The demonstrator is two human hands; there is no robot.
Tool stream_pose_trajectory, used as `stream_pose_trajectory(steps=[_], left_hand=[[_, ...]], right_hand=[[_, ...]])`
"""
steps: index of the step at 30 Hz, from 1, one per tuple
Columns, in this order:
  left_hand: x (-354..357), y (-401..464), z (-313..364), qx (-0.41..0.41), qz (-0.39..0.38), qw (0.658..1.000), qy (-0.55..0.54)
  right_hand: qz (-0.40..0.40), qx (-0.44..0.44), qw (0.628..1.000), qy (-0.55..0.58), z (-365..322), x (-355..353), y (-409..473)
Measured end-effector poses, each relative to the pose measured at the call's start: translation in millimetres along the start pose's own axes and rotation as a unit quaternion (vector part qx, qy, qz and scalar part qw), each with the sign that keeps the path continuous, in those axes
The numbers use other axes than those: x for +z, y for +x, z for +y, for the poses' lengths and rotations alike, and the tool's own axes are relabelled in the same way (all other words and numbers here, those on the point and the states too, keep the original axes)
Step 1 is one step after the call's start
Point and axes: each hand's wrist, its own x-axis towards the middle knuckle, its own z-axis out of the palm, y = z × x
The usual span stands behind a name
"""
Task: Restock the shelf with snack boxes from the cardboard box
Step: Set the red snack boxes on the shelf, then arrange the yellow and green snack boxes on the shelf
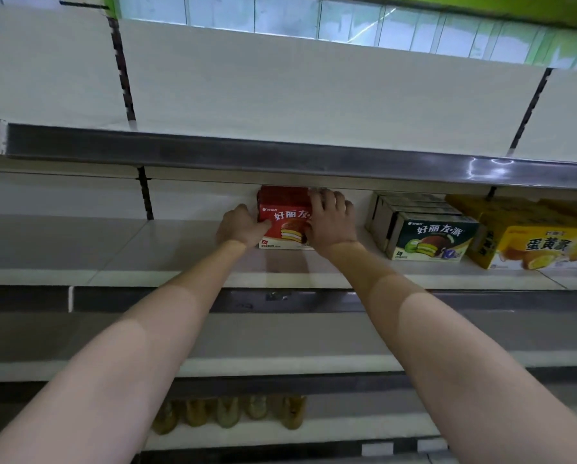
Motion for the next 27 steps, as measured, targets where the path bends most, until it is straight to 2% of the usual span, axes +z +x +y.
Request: stream_pose_trajectory(steps=[3,7,16,20,24,27], left_hand=[[-5.8,-9.3,1.9,-0.015,-0.003,0.999,0.043],[-4.1,-27.7,18.3,0.034,-0.041,0.996,0.071],[28.4,-88.0,78.2,0.134,-0.084,0.987,0.001],[53.2,-128.1,126.6,0.176,-0.098,0.979,-0.04],[88.3,-190.1,187.9,0.217,-0.167,0.961,-0.045],[125.0,-256.0,234.7,0.254,-0.22,0.941,-0.045]], right_hand=[[0.012,0.034,0.999,-0.001,1.8,-7.0,-10.6],[-0.035,0.057,0.998,0.015,12.3,-12.4,-30.3],[-0.063,0.052,0.996,0.025,62.0,-40.1,-102.7],[-0.048,0.071,0.995,0.051,107.7,-61.1,-147.2],[-0.036,0.099,0.994,0.034,165.1,-95.6,-216.8],[-0.049,0.173,0.983,0.044,219.7,-117.2,-284.8]])
